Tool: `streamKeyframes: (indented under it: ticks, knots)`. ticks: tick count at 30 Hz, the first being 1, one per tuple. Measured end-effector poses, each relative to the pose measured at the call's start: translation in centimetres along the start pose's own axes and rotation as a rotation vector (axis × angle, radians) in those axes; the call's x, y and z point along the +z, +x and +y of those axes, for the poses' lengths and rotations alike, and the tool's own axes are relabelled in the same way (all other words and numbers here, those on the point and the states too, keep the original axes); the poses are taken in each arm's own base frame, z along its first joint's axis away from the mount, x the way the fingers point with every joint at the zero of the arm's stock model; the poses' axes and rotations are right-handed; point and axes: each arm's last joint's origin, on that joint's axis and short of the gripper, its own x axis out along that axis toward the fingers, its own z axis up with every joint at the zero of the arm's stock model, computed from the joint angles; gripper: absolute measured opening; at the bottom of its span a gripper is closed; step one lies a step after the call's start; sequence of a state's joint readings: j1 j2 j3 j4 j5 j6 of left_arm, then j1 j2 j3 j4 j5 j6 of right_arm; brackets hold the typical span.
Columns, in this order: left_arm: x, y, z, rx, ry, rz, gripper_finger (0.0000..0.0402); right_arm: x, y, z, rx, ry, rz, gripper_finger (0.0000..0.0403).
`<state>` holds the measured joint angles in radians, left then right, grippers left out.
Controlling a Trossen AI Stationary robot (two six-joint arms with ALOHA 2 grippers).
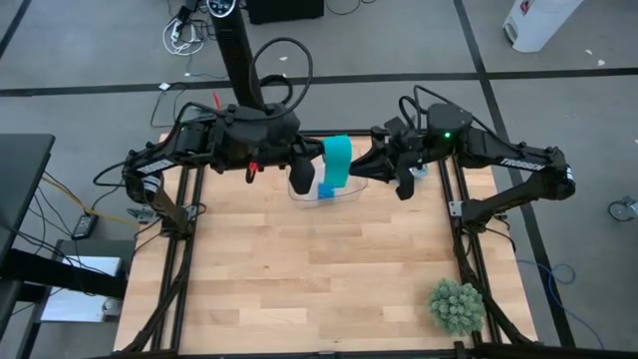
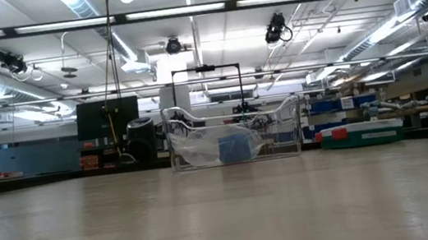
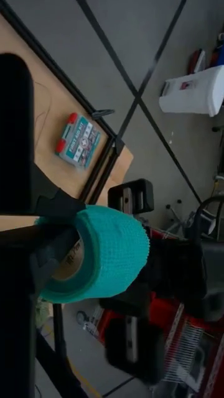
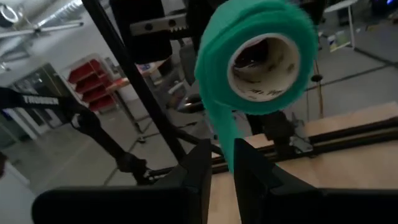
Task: Roll bandage
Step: Roll the sky blue bandage
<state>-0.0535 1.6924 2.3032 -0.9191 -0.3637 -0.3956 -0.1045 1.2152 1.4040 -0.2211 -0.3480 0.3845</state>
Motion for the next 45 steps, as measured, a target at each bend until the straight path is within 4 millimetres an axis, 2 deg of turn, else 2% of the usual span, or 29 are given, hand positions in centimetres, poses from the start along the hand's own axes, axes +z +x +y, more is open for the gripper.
streamKeyframes:
  ticks: [7, 11, 13, 22, 30, 35, 40, 45]
  knots:
    - [0.3, 0.1, 0.2, 0.0, -0.068, -0.021, 0.0015, -0.3, 0.4, 0.3, -0.069, -0.114, -0.011, 0.0055]
    - [0.7, 0.2, 0.3, -0.007, -0.136, -0.053, 0.0015, -0.5, 0.6, 0.2, -0.076, -0.097, 0.005, 0.0025]
    - [0.9, 0.3, 0.5, -0.031, -0.176, -0.055, 0.0016, -0.6, 0.6, 0.2, -0.073, -0.095, 0.008, 0.0007]
    - [1.6, 0.5, 0.7, -0.179, -0.285, -0.035, 0.0016, -0.5, 0.6, 0.0, -0.13, -0.216, -0.004, 0.0]
    - [1.4, 0.7, 0.5, -0.237, -0.278, 0.0, 0.0016, 1.0, 0.0, -1.2, -0.22, -0.34, -0.118, 0.0]
    - [1.2, 0.7, 0.6, -0.23, -0.262, 0.021, 0.0017, 1.8, -0.2, -1.0, -0.198, -0.4, -0.185, 0.0]
    - [1.0, 0.8, 0.7, -0.219, -0.25, 0.043, 0.0017, 1.8, -0.1, -0.7, -0.143, -0.386, -0.189, 0.0016]
    - [0.8, 0.8, 0.7, -0.213, -0.249, 0.053, 0.0017, 0.5, -0.5, -1.0, -0.155, -0.272, -0.034, 0.0067]
